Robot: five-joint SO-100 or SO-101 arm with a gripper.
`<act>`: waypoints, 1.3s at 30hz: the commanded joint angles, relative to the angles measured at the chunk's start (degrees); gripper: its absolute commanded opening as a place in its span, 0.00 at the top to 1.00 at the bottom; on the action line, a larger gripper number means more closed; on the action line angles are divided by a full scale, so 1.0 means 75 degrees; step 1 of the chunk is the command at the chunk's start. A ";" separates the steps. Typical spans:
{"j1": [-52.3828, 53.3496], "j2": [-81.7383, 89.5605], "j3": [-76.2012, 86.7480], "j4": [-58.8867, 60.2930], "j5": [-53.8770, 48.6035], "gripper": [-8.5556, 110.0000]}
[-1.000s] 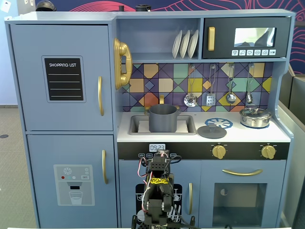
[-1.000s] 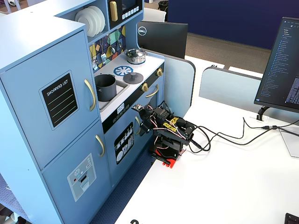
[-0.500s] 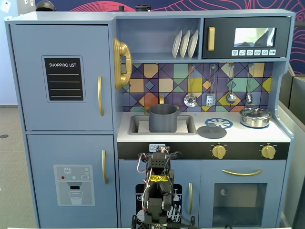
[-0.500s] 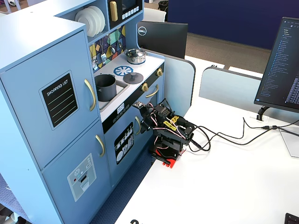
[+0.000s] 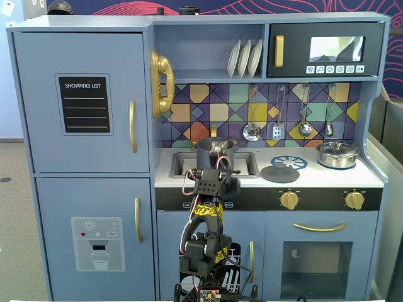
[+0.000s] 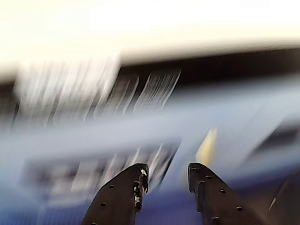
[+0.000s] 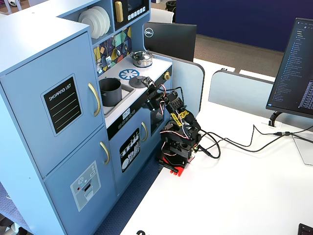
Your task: Pick up the lid from the counter and put it on the gray recipient
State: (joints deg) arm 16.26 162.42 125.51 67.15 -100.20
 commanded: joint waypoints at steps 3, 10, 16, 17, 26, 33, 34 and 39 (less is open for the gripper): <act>0.1148 -0.0668 -0.0914 -0.1465 0.0000 0.93; 0.2332 -0.0879 -0.0129 -0.3773 0.0621 0.93; 0.2801 -0.1430 0.0926 -0.6035 0.0762 0.93; 0.2871 -0.1559 0.1137 -0.6457 0.0715 0.93; 0.2695 -0.1852 0.2168 -0.8227 0.0832 0.90; 0.2672 -0.2707 0.1828 -0.9375 0.1430 0.75; 0.2684 -0.2871 0.1758 -0.9516 0.1488 0.74; 0.2590 -0.3762 0.1441 -1.0359 0.1488 0.71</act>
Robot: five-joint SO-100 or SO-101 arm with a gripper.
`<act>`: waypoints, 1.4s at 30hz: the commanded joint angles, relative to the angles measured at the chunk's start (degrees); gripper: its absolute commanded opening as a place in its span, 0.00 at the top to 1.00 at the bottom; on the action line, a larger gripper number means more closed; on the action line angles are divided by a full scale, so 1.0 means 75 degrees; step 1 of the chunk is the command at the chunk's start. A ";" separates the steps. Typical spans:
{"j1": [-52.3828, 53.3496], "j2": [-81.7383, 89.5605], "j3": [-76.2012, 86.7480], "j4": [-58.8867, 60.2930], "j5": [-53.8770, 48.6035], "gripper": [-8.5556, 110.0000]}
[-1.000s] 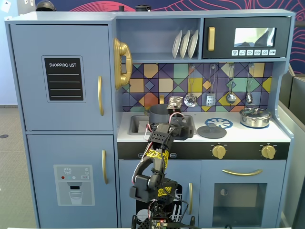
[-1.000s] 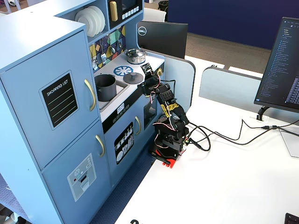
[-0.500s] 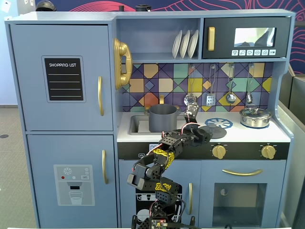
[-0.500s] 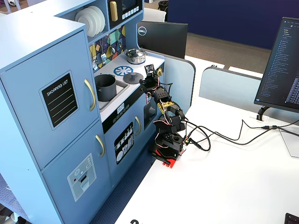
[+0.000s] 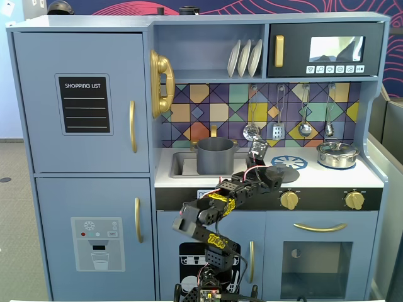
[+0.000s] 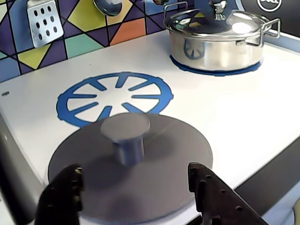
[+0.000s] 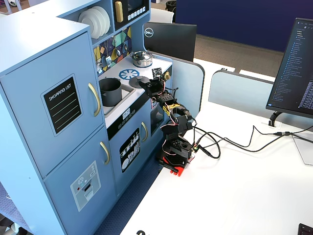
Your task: Pick up the lid from the counter and put it on the gray recipient
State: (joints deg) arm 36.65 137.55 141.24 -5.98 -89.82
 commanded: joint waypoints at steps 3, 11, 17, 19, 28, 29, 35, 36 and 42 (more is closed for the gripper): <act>-0.0176 -0.1008 -0.0984 -0.0867 0.0059 0.71; -0.0211 -0.2320 -0.1805 -0.1418 0.0070 0.71; -0.0258 -0.3012 -0.2074 -0.1711 0.0070 0.72; -0.0270 -0.3234 -0.2203 -0.1758 0.0047 0.73; -0.0270 -0.4078 -0.2719 -0.2074 -0.0023 0.80; -0.0270 -0.4102 -0.2719 -0.2074 -0.0059 0.83; -0.0305 -0.4066 -0.2637 -0.2004 -0.0152 0.93; -0.0305 -0.4031 -0.2613 -0.2004 -0.0129 0.93; -0.0305 -0.3727 -0.2484 -0.1957 -0.0129 0.93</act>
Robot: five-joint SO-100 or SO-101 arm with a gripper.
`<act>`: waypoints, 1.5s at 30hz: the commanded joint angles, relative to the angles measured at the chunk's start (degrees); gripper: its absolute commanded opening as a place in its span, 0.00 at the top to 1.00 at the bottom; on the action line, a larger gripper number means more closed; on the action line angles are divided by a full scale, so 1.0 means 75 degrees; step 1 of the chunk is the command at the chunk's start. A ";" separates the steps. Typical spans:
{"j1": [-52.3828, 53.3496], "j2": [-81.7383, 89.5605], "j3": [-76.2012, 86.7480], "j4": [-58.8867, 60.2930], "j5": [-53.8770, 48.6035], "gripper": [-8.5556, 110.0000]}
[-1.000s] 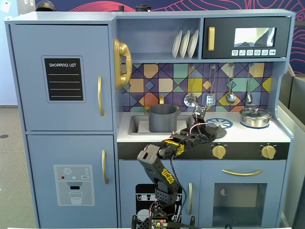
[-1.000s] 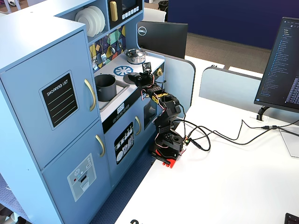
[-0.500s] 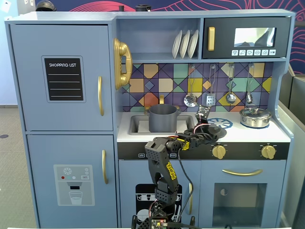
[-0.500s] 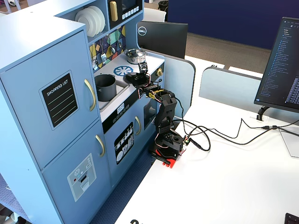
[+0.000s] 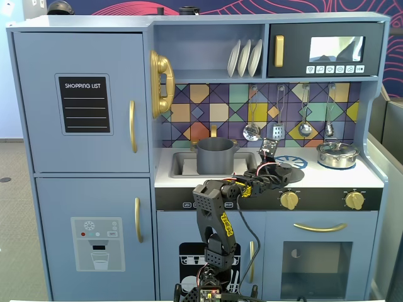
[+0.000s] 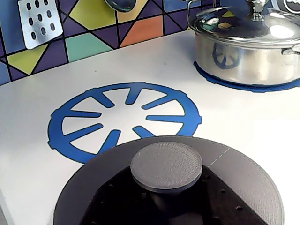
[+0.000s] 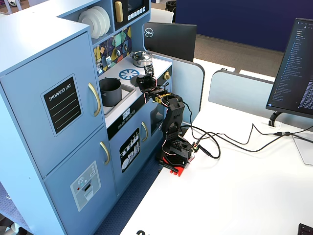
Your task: Pick up the lid from the counter and put it on the gray recipient
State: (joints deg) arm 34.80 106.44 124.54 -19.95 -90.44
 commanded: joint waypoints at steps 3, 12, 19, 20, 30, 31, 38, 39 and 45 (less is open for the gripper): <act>-0.0047 0.0656 -0.0328 0.0035 -0.0059 0.93; -0.0117 0.1758 -0.0914 0.1219 -0.0059 0.93; -0.0469 0.2449 -0.1594 0.2109 -0.0047 0.93; -0.0563 0.2602 -0.1734 0.2344 -0.0023 0.93; -0.2238 0.3246 -0.3234 0.4219 0.0105 0.93; -0.2402 0.3258 -0.3258 0.4301 0.0117 0.93; -0.3363 0.3176 -0.2977 0.4277 0.0012 0.93; -0.3504 0.3152 -0.2930 0.4230 0.0012 0.93; -0.3926 0.2883 -0.2766 0.4113 -0.0012 0.93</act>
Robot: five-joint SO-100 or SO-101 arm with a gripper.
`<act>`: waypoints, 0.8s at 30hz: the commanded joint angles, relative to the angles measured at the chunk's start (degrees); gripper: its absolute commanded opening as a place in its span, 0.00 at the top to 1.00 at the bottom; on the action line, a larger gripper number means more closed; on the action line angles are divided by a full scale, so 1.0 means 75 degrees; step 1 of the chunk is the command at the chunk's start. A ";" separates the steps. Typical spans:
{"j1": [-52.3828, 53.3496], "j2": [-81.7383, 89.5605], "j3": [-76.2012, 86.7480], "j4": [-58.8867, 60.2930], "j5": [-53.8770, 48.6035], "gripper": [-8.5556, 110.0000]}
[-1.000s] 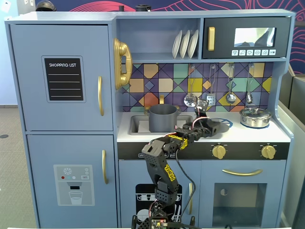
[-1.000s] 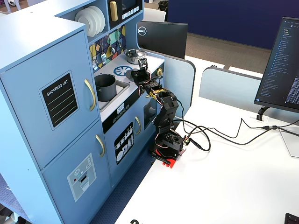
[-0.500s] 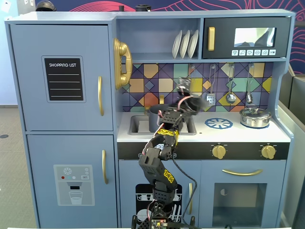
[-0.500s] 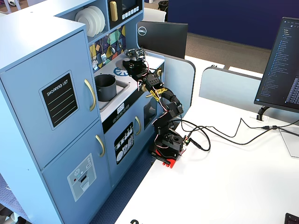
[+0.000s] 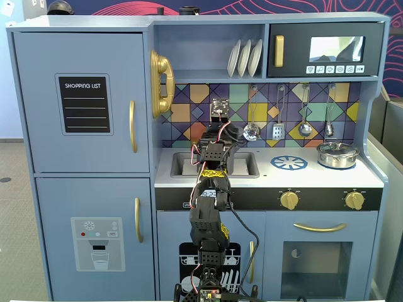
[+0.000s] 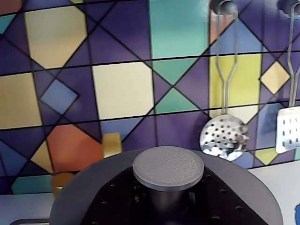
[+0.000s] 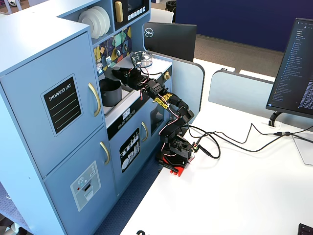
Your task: Pick up the lid from the counter and put it on the gray recipient
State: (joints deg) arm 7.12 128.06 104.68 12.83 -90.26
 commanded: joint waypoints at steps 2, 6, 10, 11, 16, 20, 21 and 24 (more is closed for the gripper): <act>-0.0316 -0.0141 -0.0105 -0.0340 -0.0012 0.93; -0.0410 -0.0434 0.0070 -0.0750 -0.0023 0.93; -0.0457 -0.0668 0.0234 -0.0961 -0.0012 0.93; -0.0457 -0.0727 0.0270 -0.1020 -0.0012 0.93; -0.0422 -0.1008 0.0270 -0.1148 0.0059 0.93; -0.0492 -0.1125 0.0258 -0.1172 0.0047 0.93; -0.0527 -0.1125 0.0270 -0.1160 0.0023 0.93; -0.0574 -0.1090 0.0340 -0.1148 -0.0012 0.93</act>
State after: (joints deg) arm 3.87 119.27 108.46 6.06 -90.26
